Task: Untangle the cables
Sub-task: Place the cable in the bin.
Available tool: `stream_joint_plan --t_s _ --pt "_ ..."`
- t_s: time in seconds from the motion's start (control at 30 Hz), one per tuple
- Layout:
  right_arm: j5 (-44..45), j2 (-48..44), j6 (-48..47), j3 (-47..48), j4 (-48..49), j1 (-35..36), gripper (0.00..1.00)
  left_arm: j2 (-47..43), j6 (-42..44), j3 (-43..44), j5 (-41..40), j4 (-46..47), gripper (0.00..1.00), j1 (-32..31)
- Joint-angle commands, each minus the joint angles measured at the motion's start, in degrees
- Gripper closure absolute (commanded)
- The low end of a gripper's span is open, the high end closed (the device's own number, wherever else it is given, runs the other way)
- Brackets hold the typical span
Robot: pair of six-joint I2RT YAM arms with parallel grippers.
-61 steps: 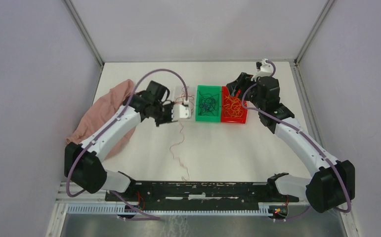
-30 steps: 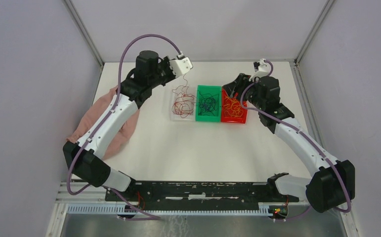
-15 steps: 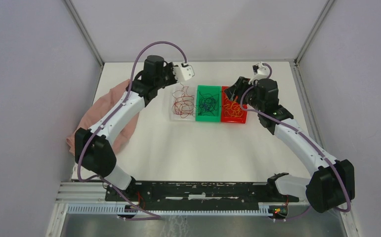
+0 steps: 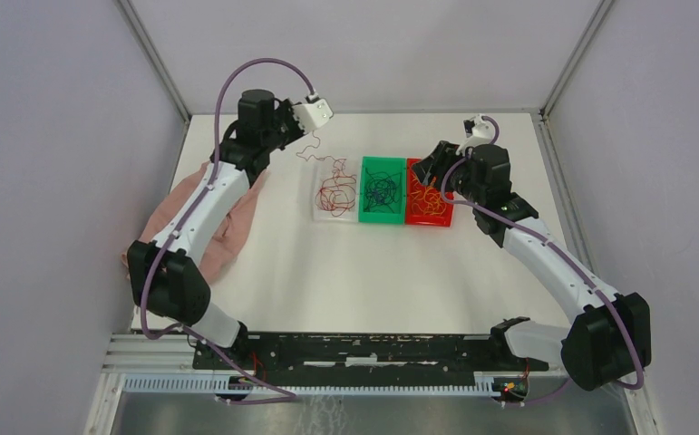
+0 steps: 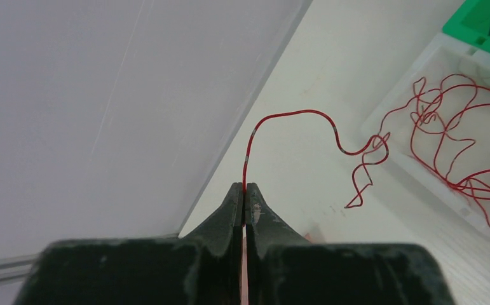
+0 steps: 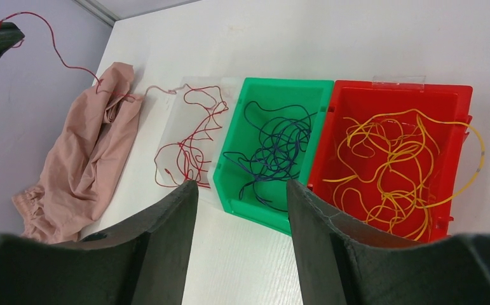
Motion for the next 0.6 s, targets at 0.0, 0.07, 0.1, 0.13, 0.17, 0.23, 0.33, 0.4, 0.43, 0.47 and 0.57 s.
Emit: stream_joint_plan --t_s 0.0,0.07,0.1,0.13,0.17,0.23,0.33,0.4,0.43,0.47,0.57 --pt "1.05 -0.47 0.26 0.99 0.99 -0.12 0.40 0.11 -4.51 -0.28 2.20 2.44 0.97 -3.45" --pt "1.68 -0.91 -0.21 0.84 0.56 -0.05 0.40 1.18 -5.24 -0.28 2.04 1.89 0.97 -5.68" --pt "2.16 -1.18 -0.41 0.74 0.30 -0.12 0.40 1.78 -5.44 -0.38 1.72 1.63 0.97 -6.55" --pt "2.52 -1.51 -0.72 0.67 -0.03 -0.08 0.40 2.45 -5.53 -0.55 1.36 1.36 0.97 -7.40" --pt "2.83 -1.79 -1.00 0.57 -0.25 -0.12 0.40 3.11 -5.57 -0.84 1.06 1.29 0.97 -8.10" --pt "3.18 -2.24 -1.28 0.28 -0.48 -0.15 0.40 4.58 -6.38 -1.10 1.02 1.05 0.97 -9.12" --pt "3.31 -2.70 -1.34 0.22 -0.72 -0.18 0.40 7.22 -8.87 -0.58 1.18 0.78 0.97 -10.49" --pt "3.51 -2.91 -1.44 0.28 -1.07 -0.22 0.40 9.16 -10.67 -0.10 2.21 0.59 0.97 -11.24" --pt "3.64 -2.98 -1.52 0.28 -1.15 -0.24 0.40 9.86 -11.95 0.20 3.01 0.63 0.97 -11.49" --pt "3.74 -3.16 -1.71 0.23 -1.39 -0.28 0.40 10.48 -13.25 0.55 3.85 0.62 0.97 -11.73" --pt "4.32 -3.65 -2.21 0.27 -2.25 -0.31 0.40 12.27 -17.52 1.44 6.68 -0.12 0.97 -12.29"
